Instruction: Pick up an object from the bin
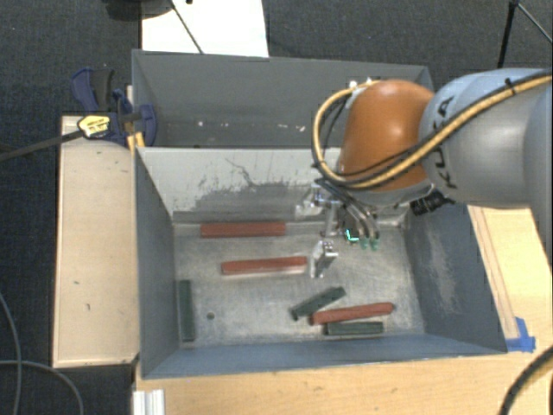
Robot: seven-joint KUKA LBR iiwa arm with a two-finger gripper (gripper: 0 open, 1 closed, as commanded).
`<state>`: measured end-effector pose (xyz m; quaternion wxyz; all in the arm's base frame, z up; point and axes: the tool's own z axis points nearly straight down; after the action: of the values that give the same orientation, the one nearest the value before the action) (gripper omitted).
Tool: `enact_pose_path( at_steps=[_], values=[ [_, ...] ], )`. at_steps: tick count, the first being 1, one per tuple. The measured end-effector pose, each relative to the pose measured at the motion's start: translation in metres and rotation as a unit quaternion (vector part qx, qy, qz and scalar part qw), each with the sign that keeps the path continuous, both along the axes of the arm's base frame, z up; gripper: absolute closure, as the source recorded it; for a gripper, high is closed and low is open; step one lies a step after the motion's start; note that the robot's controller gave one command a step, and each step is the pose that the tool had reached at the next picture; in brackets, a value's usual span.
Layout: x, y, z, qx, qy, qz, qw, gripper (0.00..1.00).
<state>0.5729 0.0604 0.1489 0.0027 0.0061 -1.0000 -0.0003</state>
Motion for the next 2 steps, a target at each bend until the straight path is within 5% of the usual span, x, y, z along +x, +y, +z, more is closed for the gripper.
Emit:
enact_pose_path(
  at_steps=[1,2],
  values=[
    [0.002,0.000,0.004,0.000,-0.0041,-0.001,1.0000,0.00],
    [0.017,0.005,-0.068,0.001,-0.0162,-0.006,0.9999,1.00]
  ],
)
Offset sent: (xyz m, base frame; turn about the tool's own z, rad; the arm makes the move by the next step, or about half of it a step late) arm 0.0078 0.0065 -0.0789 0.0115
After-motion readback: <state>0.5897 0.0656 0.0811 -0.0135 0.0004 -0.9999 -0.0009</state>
